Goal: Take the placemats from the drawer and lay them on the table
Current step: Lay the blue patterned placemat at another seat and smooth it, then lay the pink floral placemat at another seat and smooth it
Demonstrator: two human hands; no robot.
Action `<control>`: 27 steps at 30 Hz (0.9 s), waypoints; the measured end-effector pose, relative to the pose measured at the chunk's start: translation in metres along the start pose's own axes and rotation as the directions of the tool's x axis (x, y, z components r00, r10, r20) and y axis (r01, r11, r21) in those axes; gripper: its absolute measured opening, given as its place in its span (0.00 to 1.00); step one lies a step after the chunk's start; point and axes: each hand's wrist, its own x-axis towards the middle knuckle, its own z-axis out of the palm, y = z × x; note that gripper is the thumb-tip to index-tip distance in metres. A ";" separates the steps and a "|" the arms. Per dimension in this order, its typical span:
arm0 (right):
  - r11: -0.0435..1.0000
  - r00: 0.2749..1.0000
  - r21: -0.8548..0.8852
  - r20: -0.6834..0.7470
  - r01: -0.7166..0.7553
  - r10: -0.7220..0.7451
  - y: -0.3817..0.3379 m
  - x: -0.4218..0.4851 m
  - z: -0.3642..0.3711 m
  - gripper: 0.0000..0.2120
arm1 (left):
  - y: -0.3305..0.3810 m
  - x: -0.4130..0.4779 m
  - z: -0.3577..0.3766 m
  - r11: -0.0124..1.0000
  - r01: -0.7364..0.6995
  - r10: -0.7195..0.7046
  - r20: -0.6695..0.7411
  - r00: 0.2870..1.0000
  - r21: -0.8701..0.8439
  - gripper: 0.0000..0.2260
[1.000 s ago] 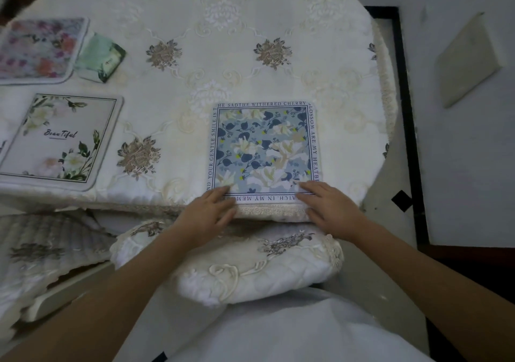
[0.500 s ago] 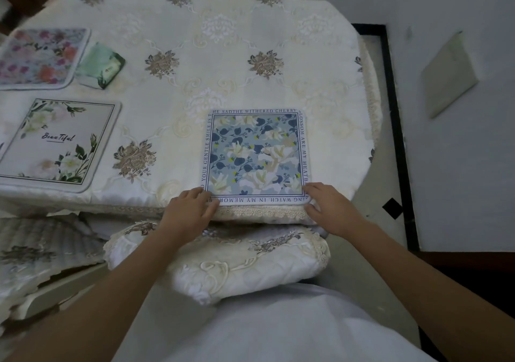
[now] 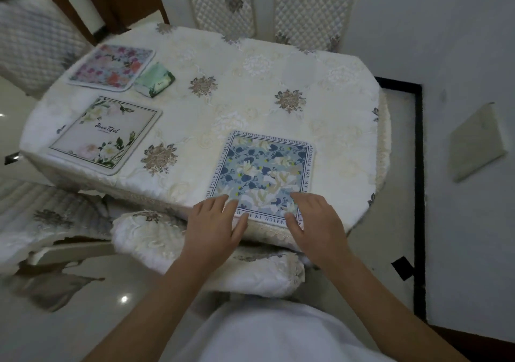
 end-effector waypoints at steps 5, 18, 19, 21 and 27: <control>0.977 0.979 0.073 0.029 0.201 -0.203 -0.008 -0.010 -0.005 0.21 | 0.014 -0.049 -0.010 0.980 0.201 -0.200 -0.056 0.978 0.002 0.21; 0.715 0.665 0.174 0.273 0.677 -0.696 -0.172 -0.056 0.030 0.24 | -0.015 -0.265 -0.028 0.699 0.713 -0.699 -0.161 0.697 0.051 0.25; 0.679 0.618 0.190 0.296 0.709 -0.728 -0.189 -0.065 0.037 0.25 | -0.018 -0.285 -0.026 0.666 0.745 -0.730 -0.177 0.661 0.034 0.24; 0.607 0.528 0.208 0.332 0.767 -0.782 -0.222 -0.087 0.054 0.25 | -0.023 -0.330 -0.020 0.601 0.799 -0.781 -0.212 0.587 0.002 0.24; 0.443 0.333 0.240 0.388 0.864 -0.859 -0.315 -0.173 0.108 0.24 | -0.042 -0.460 0.006 0.429 0.902 -0.892 -0.170 0.418 -0.037 0.23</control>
